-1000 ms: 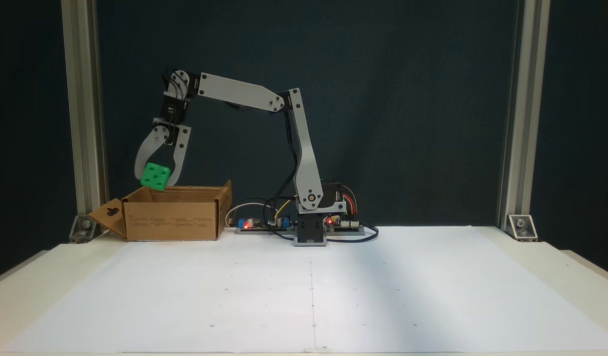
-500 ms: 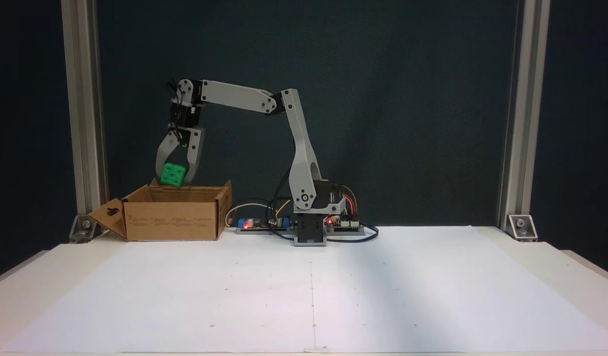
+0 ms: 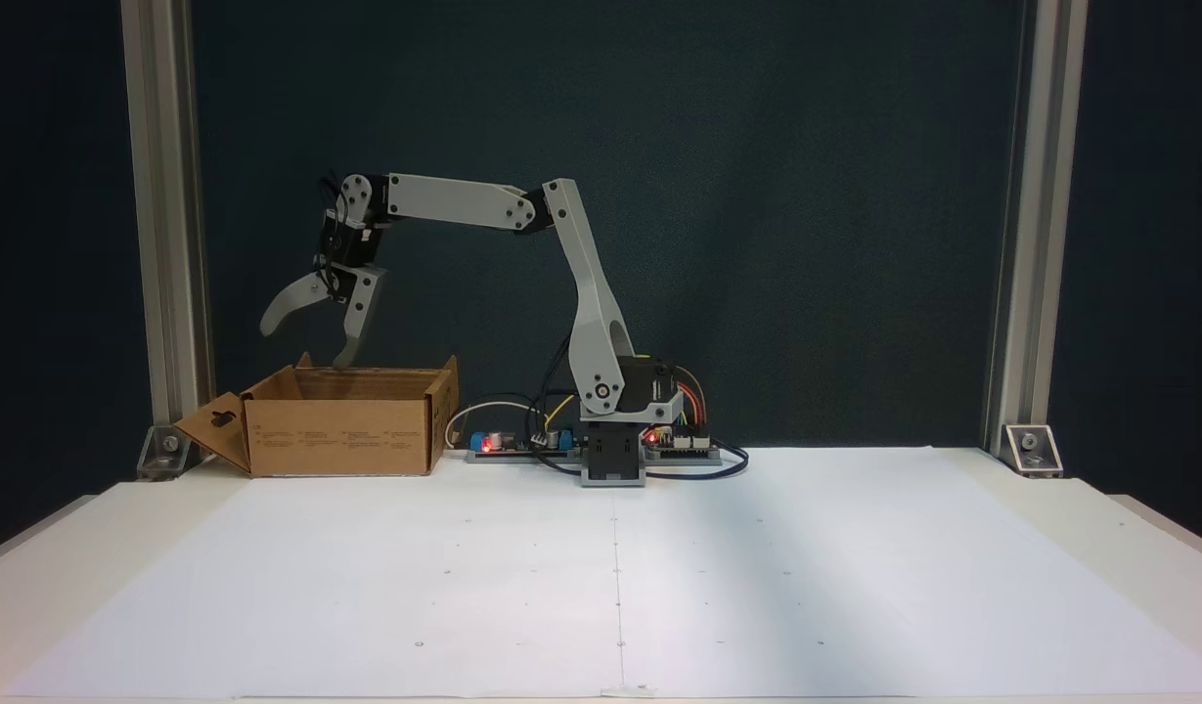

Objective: Grasp a green dice and put it in the bin.

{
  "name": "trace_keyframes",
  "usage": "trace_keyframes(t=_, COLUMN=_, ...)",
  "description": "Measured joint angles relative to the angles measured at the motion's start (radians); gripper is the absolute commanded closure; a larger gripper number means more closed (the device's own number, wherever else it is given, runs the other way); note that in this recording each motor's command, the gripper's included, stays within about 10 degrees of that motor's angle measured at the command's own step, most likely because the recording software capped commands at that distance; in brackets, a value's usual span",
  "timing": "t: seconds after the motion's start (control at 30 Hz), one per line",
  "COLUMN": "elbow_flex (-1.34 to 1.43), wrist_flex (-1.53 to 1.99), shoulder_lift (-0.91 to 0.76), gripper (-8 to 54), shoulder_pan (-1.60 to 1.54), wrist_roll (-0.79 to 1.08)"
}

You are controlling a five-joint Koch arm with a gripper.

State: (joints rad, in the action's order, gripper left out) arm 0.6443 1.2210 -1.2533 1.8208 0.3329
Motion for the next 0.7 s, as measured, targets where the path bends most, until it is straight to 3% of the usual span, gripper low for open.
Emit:
trace_keyframes(t=0.33, elbow_flex=0.000, wrist_flex=-0.006, shoulder_lift=-0.190, gripper=2.0, shoulder_pan=-0.252, wrist_roll=-0.118)
trace_keyframes(t=0.7, elbow_flex=0.000, wrist_flex=-0.005, shoulder_lift=-0.356, gripper=2.3, shoulder_pan=-0.798, wrist_roll=-0.238)
